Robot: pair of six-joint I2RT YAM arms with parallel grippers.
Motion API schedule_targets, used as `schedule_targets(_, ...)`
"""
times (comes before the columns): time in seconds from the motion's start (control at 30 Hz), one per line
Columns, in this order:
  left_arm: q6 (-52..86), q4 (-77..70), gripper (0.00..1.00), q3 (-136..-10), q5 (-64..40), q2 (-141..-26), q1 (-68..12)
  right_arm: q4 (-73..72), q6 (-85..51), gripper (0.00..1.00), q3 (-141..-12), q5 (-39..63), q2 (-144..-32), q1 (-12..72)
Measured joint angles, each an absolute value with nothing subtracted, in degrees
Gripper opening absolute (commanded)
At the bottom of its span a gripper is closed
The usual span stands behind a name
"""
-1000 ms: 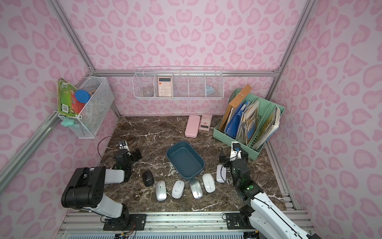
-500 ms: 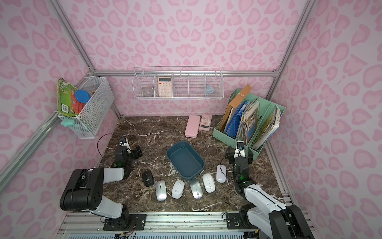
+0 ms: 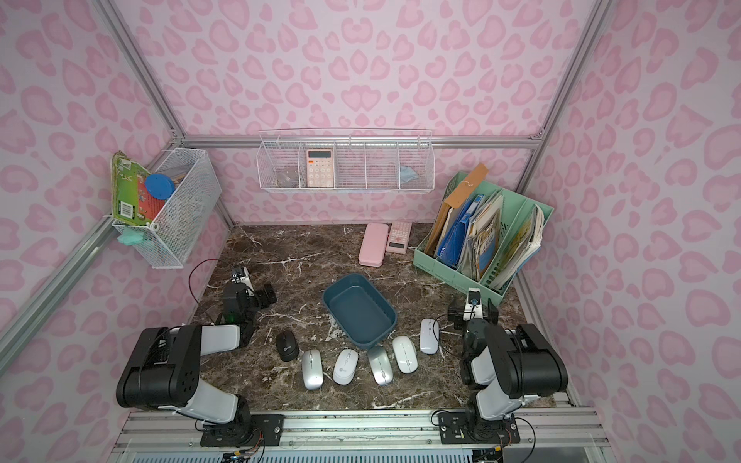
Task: Take out the mouse from the storage box
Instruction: Reset both arms
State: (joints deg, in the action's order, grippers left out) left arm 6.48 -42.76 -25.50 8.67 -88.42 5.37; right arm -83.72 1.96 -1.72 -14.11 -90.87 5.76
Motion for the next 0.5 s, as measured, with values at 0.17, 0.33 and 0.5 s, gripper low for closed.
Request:
schedule_targets(0.17,6.48,-42.74,0.99,-25.52,8.67,-88.42,5.37,-83.24,1.69,1.0,-9.02,-8.73,-88.47,3.62)
schedule_targets(0.33,7.01,-42.19,0.99,-26.11,8.38,-88.42,5.82,-82.13,1.67,1.0,-8.43,-6.37,-89.49,3.03)
schedule_targets(0.5,7.14,-42.06,0.99,-26.06,7.99,-88.42,6.04,-82.02,1.63,1.0,-8.45,-5.69,-89.54,3.07)
